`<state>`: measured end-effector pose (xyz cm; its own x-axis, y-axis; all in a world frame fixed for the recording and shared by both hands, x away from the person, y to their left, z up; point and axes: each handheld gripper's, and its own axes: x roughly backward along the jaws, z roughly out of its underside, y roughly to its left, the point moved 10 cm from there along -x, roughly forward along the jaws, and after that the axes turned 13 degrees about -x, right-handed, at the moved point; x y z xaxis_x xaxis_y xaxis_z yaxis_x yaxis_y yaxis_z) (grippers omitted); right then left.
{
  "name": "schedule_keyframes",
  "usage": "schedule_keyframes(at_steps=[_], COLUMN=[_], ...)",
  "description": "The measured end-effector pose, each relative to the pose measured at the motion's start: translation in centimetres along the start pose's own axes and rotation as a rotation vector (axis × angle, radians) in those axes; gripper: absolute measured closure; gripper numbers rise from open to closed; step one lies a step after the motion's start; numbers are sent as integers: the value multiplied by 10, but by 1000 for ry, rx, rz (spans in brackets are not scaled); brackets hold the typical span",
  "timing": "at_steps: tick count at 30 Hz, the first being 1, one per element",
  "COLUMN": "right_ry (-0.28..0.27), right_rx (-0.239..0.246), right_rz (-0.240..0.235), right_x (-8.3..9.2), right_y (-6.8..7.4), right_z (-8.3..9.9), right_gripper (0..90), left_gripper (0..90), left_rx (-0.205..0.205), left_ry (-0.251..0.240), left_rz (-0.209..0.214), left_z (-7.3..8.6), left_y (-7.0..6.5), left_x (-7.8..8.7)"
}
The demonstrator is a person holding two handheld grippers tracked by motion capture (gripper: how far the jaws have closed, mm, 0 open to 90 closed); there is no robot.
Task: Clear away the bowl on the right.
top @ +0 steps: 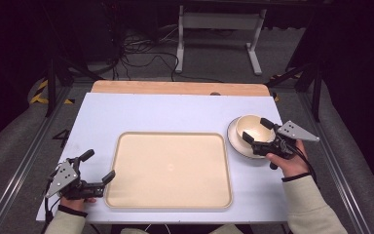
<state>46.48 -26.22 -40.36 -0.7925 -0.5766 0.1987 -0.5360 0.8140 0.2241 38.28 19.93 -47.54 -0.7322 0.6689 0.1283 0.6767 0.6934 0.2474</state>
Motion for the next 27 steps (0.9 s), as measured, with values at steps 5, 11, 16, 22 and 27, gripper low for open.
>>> schedule_keyframes(at_steps=[5,11,16,22,27], right_ry=[9,20,49,75,154], right_rx=[-3,3,-9,19,19], right_rz=[20,74,103,162,230], right_x=[0,1,0,-1,1], right_y=[-9,-25,-39,-52,-66], right_z=[-3,-7,-7,-11,-9], right_gripper=[118,190,251,298,336], left_gripper=[2,2,2,2,2], left_rx=[0,2,-2,0,0], left_ry=[0,0,0,0,1], left_rz=[0,1,2,-1,1], left_z=[0,0,0,0,0], left_y=[0,0,-1,0,0], left_x=[0,0,0,0,0])
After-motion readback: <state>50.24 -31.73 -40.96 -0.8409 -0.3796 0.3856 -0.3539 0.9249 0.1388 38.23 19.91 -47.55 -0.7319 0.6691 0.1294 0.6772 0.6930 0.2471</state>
